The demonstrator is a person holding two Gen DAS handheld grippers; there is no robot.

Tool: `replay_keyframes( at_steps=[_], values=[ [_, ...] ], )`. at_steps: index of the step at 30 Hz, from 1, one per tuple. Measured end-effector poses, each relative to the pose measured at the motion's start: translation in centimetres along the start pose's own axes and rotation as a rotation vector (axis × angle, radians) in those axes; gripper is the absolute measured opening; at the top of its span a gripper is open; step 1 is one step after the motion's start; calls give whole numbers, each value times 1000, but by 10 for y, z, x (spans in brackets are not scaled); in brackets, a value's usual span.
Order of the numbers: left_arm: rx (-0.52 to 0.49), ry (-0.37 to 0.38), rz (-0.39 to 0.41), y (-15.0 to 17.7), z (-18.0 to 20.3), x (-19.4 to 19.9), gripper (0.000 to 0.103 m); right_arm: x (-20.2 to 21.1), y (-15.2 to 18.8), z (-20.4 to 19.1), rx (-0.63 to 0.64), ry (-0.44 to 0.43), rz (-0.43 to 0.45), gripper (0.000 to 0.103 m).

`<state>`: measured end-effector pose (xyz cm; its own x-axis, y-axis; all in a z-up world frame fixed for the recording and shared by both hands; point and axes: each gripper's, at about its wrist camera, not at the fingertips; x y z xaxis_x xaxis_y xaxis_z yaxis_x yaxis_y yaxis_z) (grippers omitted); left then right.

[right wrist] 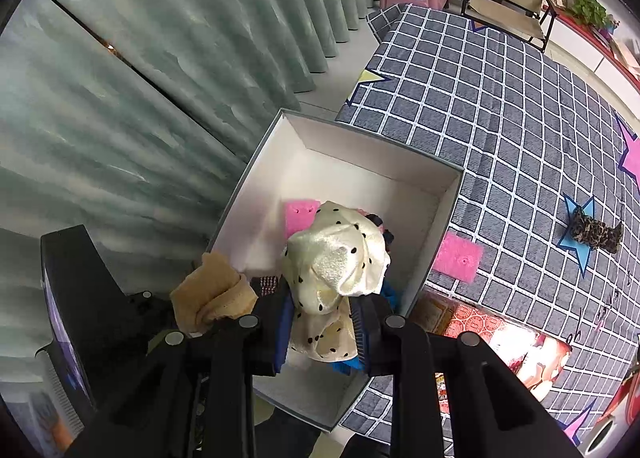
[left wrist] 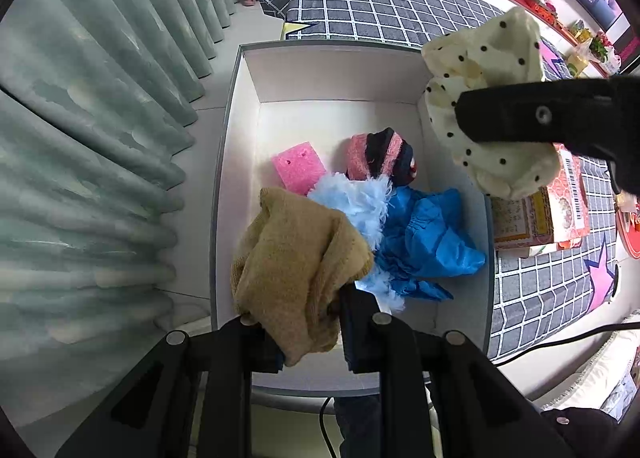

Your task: Organize soft objects

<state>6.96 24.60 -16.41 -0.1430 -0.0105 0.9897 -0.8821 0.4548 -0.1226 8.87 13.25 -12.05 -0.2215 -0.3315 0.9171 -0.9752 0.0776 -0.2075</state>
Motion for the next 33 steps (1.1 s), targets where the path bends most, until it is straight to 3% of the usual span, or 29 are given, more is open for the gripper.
replay_keyframes(
  at_steps=[23,27,28,29,30,31,32,33],
  values=[
    [-11,2,-22,-8,5,-11,23,-17,-10,15,-46,-27,-22,28],
    [-2,12,-12,-9,5,-11,33,-21,-14,21,-76,-54,-20,28],
    [0,8,-9,-9,5,-11,37,-22,-15,23,-88,-68,-18,32],
    [14,17,-5,-9,3,-10,48,-22,-16,25,-99,-80,-15,42],
    [40,36,-3,-10,0,-9,63,-20,-17,29,-112,-67,-11,62],
    [52,44,1,-11,-2,-8,72,-18,-18,33,-123,-55,-2,80],
    [65,50,9,-11,-4,-7,86,-13,-18,37,-138,-59,12,85],
    [72,57,17,-12,-5,-5,88,-7,-19,42,-156,-74,28,88]
  ],
)
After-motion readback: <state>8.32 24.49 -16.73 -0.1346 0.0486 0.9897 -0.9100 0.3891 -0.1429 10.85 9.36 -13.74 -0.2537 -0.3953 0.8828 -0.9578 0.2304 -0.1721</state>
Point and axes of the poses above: each gripper's, at about its wrist camera, not at the fingertips, and x roughly against the way its jaws point, z to its right, y to its underside, and after that the axes turned 5 degrees about -y, right-handed
